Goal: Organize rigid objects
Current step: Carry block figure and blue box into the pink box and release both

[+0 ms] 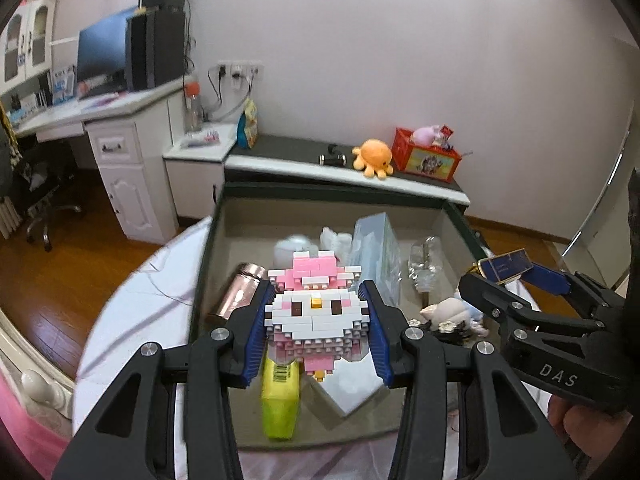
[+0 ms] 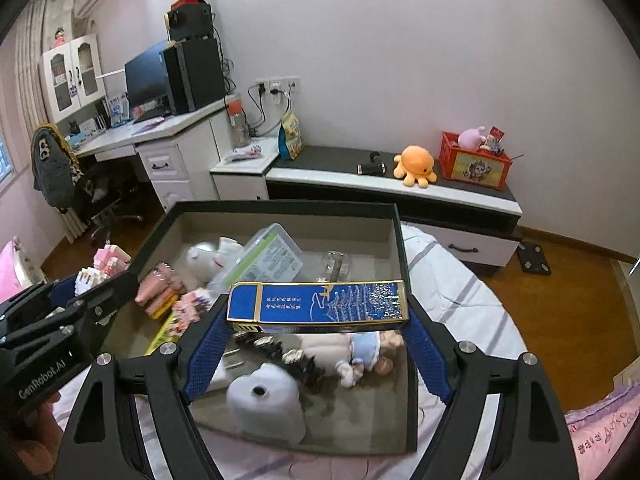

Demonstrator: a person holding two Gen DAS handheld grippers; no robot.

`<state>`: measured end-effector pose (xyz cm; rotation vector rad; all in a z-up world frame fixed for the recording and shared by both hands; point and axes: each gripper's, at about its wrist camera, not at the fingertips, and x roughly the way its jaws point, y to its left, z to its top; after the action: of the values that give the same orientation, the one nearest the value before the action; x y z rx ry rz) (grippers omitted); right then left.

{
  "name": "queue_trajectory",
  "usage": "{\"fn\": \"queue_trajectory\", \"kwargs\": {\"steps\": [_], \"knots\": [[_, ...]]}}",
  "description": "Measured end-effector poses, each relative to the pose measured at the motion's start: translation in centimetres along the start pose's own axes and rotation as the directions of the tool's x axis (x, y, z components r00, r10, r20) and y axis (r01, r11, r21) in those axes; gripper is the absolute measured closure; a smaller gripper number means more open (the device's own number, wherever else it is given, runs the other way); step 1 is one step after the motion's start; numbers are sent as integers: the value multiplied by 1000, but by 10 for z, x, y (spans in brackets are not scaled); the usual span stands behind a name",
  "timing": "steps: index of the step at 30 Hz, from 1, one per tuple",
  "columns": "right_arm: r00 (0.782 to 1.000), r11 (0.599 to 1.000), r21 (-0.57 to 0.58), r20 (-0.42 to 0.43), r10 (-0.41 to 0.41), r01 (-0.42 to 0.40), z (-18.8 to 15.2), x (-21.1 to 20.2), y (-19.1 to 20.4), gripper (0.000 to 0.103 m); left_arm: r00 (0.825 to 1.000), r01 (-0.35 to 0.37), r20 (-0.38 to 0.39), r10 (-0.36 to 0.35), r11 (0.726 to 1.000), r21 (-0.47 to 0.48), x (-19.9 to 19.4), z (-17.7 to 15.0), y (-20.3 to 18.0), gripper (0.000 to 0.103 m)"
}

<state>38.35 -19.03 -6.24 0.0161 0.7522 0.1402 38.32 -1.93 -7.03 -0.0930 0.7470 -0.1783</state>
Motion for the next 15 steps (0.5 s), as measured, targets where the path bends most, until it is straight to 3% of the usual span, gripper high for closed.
{"fn": "queue_trajectory", "kwargs": {"steps": [6,11,15], "knots": [[999,1000,-20,-53,-8,7,-5,27,0,20,998,-7,-63,6,1000,-2,34,-5,-1,59],[996,999,-46,-92,-20,15,-10,38,3,20,997,-16,-73,15,1000,-9,38,-10,2,55],[995,998,-59,-94,-34,28,-14,35,7,14,999,-38,-34,37,999,-9,24,-10,5,16]]}}
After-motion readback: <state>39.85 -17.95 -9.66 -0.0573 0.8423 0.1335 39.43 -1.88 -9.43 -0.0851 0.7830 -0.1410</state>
